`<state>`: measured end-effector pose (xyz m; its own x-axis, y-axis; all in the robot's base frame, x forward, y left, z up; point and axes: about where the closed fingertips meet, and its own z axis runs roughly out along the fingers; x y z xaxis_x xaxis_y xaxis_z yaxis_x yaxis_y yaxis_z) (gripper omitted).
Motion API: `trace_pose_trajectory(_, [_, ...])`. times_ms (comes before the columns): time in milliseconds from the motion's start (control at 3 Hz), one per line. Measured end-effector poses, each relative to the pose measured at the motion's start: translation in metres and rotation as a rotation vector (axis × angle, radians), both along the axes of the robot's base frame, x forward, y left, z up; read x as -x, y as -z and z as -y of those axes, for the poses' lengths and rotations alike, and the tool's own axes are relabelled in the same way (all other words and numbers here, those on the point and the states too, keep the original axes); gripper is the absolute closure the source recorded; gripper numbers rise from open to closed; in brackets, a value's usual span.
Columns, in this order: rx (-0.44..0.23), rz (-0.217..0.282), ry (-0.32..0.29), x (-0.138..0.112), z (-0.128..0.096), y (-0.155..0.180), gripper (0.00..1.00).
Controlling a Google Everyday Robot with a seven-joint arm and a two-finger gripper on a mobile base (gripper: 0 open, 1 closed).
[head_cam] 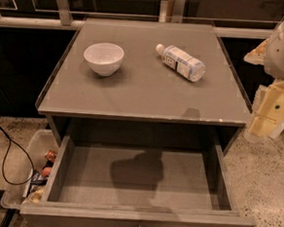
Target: Close top drawer
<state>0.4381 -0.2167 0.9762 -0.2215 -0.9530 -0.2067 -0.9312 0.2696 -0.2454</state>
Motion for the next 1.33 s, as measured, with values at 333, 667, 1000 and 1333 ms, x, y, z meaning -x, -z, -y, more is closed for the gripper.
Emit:
trace_pose_trajectory(333, [0.000,0.000,0.000,0.000,0.000,0.000,0.00])
trace_pose_trajectory(667, [-0.003,0.008,0.001,0.003,0.000,0.001,0.16])
trace_pose_trajectory(1000, [-0.008,0.014,-0.010,0.020,0.004,0.022,0.39])
trace_pose_trajectory(1333, [-0.075,-0.017,-0.002,0.046,0.018,0.074,0.63])
